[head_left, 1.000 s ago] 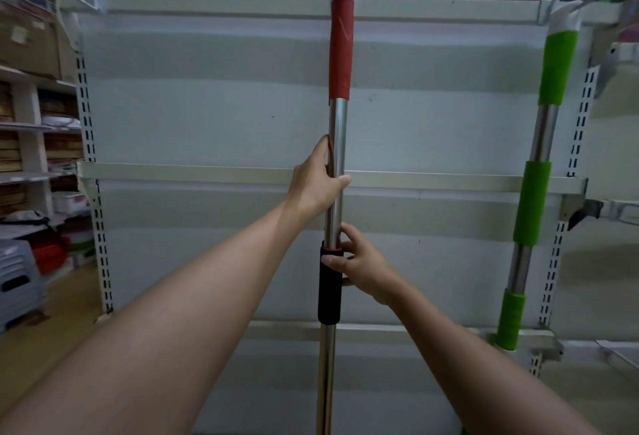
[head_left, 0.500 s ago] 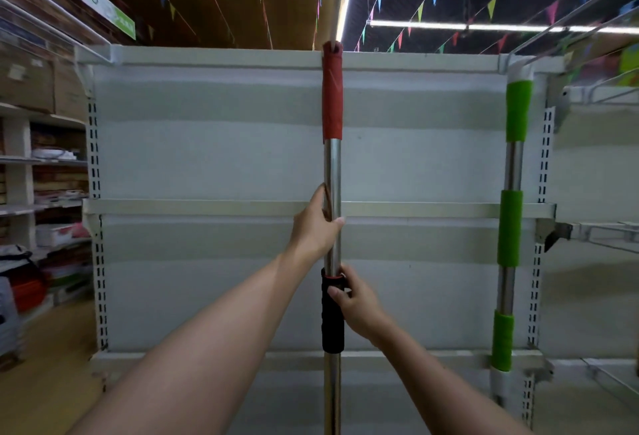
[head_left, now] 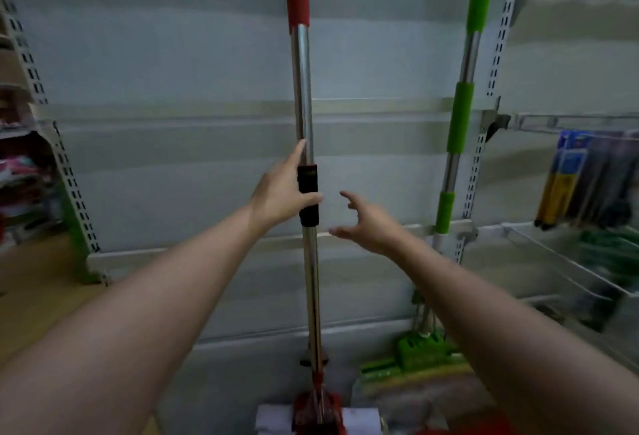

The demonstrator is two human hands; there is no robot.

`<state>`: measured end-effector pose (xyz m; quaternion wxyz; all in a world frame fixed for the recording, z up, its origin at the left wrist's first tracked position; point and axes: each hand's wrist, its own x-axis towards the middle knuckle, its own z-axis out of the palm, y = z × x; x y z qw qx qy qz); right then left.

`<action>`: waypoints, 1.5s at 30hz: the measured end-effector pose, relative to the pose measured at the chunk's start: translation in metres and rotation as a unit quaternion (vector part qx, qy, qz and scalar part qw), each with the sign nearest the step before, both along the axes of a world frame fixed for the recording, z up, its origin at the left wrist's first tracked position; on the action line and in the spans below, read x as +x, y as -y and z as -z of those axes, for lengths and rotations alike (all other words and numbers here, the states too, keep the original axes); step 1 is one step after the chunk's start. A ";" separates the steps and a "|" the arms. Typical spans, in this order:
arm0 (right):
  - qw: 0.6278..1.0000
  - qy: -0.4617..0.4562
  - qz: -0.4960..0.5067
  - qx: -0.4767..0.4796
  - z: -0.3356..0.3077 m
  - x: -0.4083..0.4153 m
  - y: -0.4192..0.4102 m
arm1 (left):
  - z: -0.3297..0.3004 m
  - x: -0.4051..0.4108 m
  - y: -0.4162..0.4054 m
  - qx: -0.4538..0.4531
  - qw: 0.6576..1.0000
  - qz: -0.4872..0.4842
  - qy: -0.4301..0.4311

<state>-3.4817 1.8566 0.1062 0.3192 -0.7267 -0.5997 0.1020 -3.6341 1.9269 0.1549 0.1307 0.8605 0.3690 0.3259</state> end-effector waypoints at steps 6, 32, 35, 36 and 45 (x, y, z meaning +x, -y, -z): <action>0.997 0.063 0.006 0.040 0.023 -0.003 0.070 | 0.037 0.016 0.047 -0.048 0.997 0.044 0.029; 0.891 0.015 0.454 0.009 0.089 0.390 0.612 | 0.149 0.447 0.447 -0.131 0.915 0.372 -0.082; 0.856 -0.021 0.517 -0.008 0.100 0.432 0.682 | 0.155 0.513 0.506 -0.131 0.895 0.414 -0.100; 0.845 -0.026 0.534 -0.007 0.102 0.446 0.700 | 0.156 0.535 0.524 -0.130 0.889 0.426 -0.106; 0.804 0.021 0.590 -0.071 0.126 0.585 0.781 | 0.170 0.751 0.615 -0.027 0.840 0.517 -0.165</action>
